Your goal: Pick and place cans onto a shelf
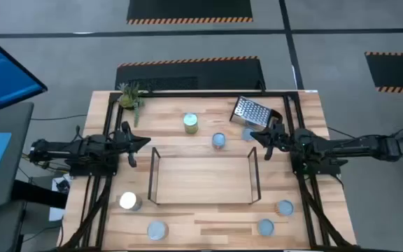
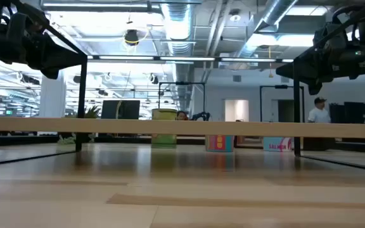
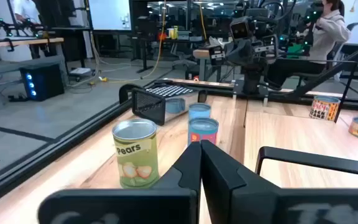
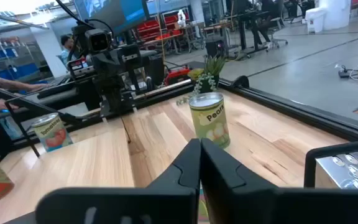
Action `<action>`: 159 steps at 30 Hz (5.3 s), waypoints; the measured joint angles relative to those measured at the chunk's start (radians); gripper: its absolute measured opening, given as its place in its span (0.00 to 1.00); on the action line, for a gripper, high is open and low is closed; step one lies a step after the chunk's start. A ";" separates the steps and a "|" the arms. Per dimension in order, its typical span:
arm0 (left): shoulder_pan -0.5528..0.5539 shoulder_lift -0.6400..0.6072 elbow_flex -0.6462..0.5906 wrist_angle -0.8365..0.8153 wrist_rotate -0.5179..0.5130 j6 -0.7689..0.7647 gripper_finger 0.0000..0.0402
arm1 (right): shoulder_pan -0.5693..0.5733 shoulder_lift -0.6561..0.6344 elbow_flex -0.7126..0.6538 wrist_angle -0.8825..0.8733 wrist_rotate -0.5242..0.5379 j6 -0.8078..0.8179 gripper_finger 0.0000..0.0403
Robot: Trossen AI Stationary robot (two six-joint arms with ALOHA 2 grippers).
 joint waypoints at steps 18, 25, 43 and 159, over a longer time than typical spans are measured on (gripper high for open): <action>0.000 0.000 0.000 0.000 0.000 0.000 0.00 | 0.000 0.000 0.000 0.000 0.000 -0.001 0.08; 0.000 0.000 0.000 0.000 0.000 0.000 0.00 | 0.000 0.000 0.000 0.000 0.000 -0.001 0.08; 0.000 0.000 0.000 0.002 -0.009 0.000 0.00 | 0.000 0.000 0.000 0.000 0.000 -0.003 0.08; 0.383 1.088 1.065 -0.263 0.052 0.412 0.00 | -0.469 0.762 1.398 -1.226 0.021 -0.330 0.08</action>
